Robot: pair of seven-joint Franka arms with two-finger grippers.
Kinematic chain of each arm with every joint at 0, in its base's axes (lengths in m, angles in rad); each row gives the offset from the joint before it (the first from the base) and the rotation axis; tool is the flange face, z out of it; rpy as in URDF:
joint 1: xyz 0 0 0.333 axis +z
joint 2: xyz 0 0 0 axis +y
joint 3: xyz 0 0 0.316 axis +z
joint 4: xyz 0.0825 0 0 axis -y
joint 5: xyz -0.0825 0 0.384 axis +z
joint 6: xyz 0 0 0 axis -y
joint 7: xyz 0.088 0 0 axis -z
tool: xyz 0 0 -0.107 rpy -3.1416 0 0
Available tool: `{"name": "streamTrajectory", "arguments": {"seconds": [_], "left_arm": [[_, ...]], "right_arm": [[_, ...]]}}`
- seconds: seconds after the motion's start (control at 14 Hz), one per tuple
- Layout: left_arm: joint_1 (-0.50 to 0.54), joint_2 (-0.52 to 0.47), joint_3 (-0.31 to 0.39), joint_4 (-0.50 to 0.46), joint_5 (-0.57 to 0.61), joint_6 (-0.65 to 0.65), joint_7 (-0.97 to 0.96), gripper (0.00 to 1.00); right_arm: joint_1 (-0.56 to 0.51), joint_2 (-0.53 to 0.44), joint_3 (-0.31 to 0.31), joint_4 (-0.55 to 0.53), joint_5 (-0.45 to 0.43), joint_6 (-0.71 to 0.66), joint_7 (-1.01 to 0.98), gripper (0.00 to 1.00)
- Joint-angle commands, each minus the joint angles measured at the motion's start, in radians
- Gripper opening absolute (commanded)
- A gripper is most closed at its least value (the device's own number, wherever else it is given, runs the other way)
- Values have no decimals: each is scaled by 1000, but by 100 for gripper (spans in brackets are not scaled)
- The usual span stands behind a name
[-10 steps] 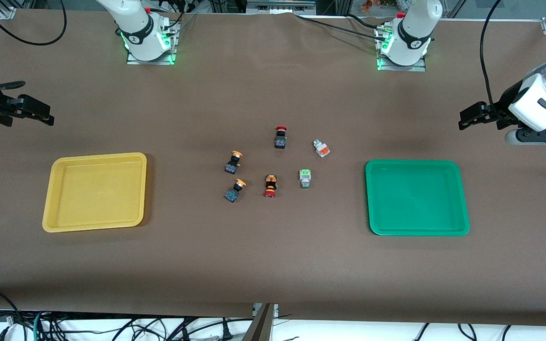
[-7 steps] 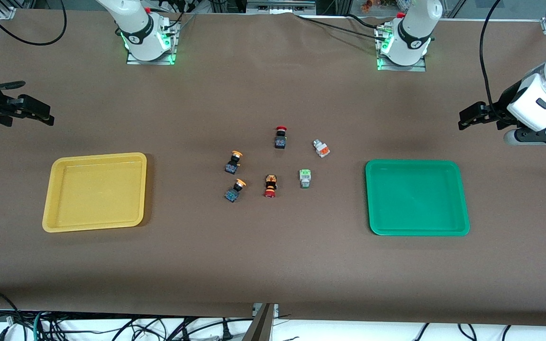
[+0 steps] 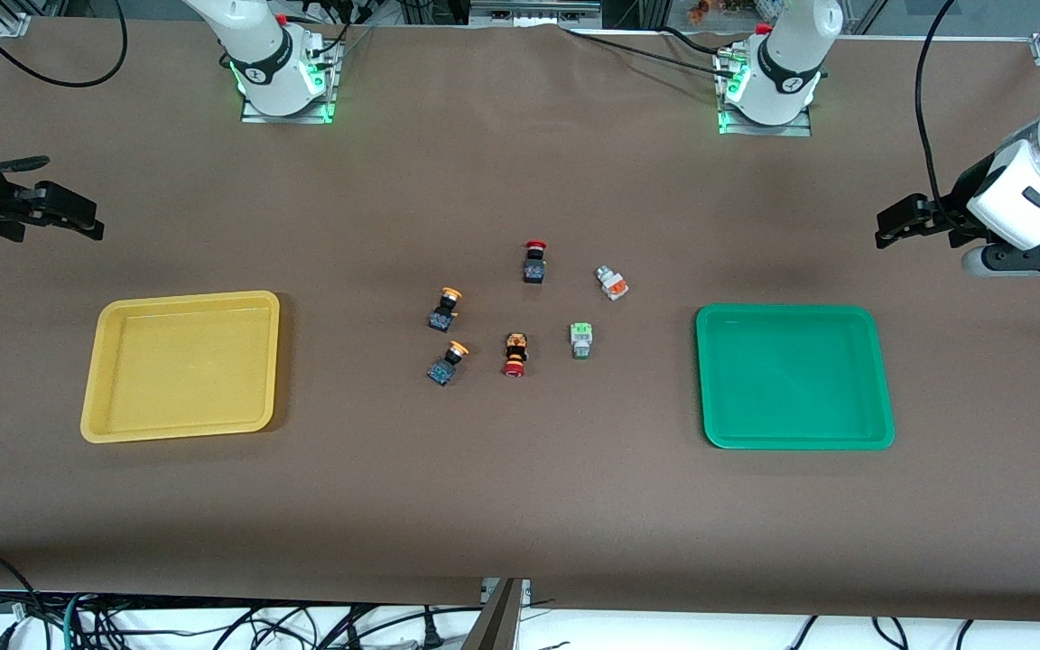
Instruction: Place green and yellow buttons in trays
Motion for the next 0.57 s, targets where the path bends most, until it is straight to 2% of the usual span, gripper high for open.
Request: {"name": "streamTrajectory", "arguments": {"seconds": [0.0, 0.5], "left_arm": [[-1, 7, -3, 12, 21, 0, 11, 100], [2, 16, -3, 11, 13, 0, 12, 100]], "right_arm": [[1, 9, -2, 20, 3, -7, 7, 100], [-4, 17, -7, 21, 3, -5, -5, 100]]}}
